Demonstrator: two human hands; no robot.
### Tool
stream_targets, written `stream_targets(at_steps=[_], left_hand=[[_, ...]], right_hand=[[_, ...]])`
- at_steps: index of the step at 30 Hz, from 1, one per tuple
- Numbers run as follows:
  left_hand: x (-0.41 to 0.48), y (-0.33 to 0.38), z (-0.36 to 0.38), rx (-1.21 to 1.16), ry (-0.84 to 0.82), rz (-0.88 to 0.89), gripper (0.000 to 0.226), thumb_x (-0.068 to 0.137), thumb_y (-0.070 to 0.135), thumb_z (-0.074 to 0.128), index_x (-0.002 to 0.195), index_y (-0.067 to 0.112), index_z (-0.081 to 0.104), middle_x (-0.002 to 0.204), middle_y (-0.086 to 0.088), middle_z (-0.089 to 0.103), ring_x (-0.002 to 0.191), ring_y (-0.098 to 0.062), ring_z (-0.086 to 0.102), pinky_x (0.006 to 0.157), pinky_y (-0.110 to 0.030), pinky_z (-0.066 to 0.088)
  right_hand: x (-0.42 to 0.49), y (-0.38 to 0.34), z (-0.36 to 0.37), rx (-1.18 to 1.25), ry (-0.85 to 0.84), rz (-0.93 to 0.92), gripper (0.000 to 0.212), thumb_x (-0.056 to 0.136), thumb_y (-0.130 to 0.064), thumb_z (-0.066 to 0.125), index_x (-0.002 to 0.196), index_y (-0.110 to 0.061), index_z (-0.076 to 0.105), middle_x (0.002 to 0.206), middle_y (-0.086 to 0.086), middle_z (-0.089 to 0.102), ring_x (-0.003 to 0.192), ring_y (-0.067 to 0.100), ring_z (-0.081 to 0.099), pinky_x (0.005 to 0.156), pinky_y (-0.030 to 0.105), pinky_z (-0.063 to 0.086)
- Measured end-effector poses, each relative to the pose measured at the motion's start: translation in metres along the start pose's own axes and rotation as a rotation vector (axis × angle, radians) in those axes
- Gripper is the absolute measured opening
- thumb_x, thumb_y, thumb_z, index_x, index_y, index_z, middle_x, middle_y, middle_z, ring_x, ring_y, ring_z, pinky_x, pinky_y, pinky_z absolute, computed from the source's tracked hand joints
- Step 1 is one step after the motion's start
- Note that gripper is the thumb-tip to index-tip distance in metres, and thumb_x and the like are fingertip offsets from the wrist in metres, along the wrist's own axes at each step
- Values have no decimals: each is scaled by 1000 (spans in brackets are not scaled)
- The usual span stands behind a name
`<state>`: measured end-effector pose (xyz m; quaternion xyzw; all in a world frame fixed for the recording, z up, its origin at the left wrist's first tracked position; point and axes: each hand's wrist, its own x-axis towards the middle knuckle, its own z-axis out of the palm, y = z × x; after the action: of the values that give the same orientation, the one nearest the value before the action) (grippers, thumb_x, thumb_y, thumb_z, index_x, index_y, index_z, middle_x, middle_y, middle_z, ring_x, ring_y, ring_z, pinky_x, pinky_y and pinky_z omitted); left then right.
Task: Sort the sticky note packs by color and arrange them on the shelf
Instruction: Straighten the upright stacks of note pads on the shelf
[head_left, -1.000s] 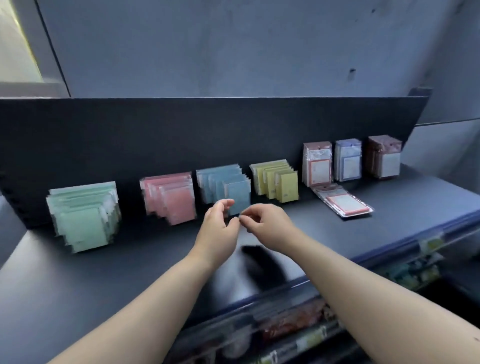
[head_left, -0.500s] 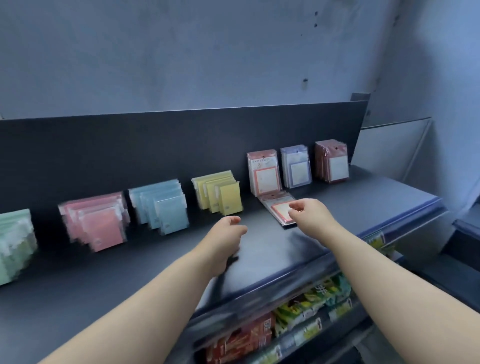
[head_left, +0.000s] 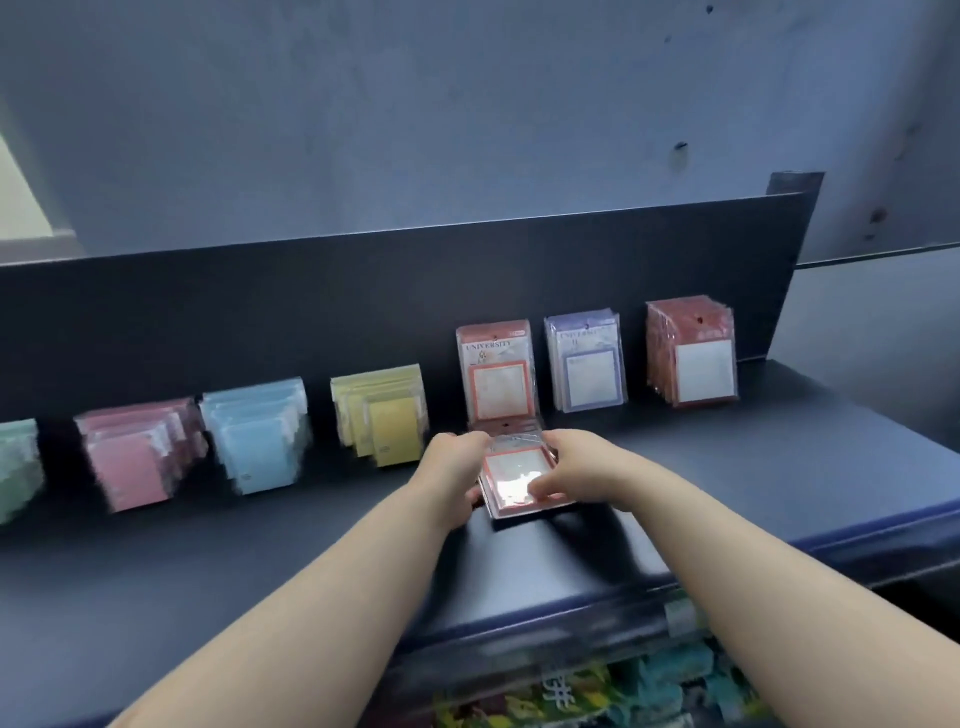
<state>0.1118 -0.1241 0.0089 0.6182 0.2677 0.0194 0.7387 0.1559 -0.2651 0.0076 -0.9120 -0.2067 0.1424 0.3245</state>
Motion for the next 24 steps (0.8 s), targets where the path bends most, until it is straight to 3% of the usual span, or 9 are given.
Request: stream_targets(at_steps=[3, 5, 7, 11, 13, 15, 19, 22, 24], left_hand=[[0, -2, 1, 30, 34, -18, 17, 88, -5, 48, 94, 3, 61, 81, -9, 66, 67, -18, 62, 51, -22, 48], [-2, -4, 2, 82, -2, 11, 30, 85, -15, 41, 88, 4, 63, 74, -6, 67, 61, -16, 64, 45, -18, 49], [-1, -6, 4, 103, -53, 101, 39, 85, -19, 38, 89, 8, 66, 76, -3, 72, 63, -14, 69, 49, -19, 52], [6, 3, 12, 173, -36, 402, 42, 86, -17, 40, 99, 16, 64, 104, -6, 71, 92, -18, 69, 74, -29, 57], [15, 10, 15, 223, 11, 509, 44, 86, -15, 41, 100, 21, 62, 105, -1, 70, 100, -17, 66, 86, -35, 56], [27, 18, 20, 241, 71, 577, 41, 85, -10, 44, 104, 21, 63, 105, 1, 70, 101, -16, 66, 88, -41, 55], [58, 20, 23, 328, 188, 573, 42, 79, 7, 47, 118, 22, 57, 111, 0, 66, 104, -14, 62, 94, -38, 51], [83, 2, 19, 421, 236, 468, 61, 74, 28, 45, 135, 22, 45, 126, -4, 58, 117, -20, 55, 103, -42, 45], [90, -8, 17, 474, 213, 414, 66, 74, 25, 43, 140, 19, 39, 133, -5, 53, 123, -22, 50, 107, -41, 40]], right_hand=[[5, 7, -5, 71, -85, -39, 56, 71, -8, 74, 121, -21, 53, 103, -5, 65, 93, 14, 62, 73, 27, 53], [8, 11, -8, 118, -109, -21, 96, 68, -12, 78, 146, -19, 23, 117, -4, 60, 100, 15, 60, 69, 25, 51], [13, 15, -9, 170, -95, -26, 110, 66, -12, 80, 150, -19, 9, 118, -5, 59, 101, 14, 60, 70, 22, 49], [32, 19, -18, 221, 117, -67, 61, 72, -8, 71, 125, -18, 42, 96, -6, 60, 89, 14, 61, 74, 28, 52], [42, 15, -24, 185, 219, -95, 42, 76, -10, 66, 112, -17, 46, 101, -1, 62, 94, 20, 61, 79, 33, 51], [53, 8, -30, 138, 306, -142, 28, 83, -11, 62, 104, -17, 44, 103, 0, 61, 95, 21, 58, 77, 29, 44], [79, 3, -27, 98, 348, -166, 25, 87, -10, 56, 110, -14, 45, 114, 8, 60, 106, 27, 57, 84, 30, 44], [91, 11, -12, 33, 322, -101, 40, 86, -10, 57, 124, -8, 43, 123, 17, 53, 113, 35, 52, 90, 33, 42], [94, 16, -6, 38, 323, -73, 48, 86, -9, 57, 131, -8, 39, 125, 19, 49, 114, 38, 52, 92, 35, 41]])
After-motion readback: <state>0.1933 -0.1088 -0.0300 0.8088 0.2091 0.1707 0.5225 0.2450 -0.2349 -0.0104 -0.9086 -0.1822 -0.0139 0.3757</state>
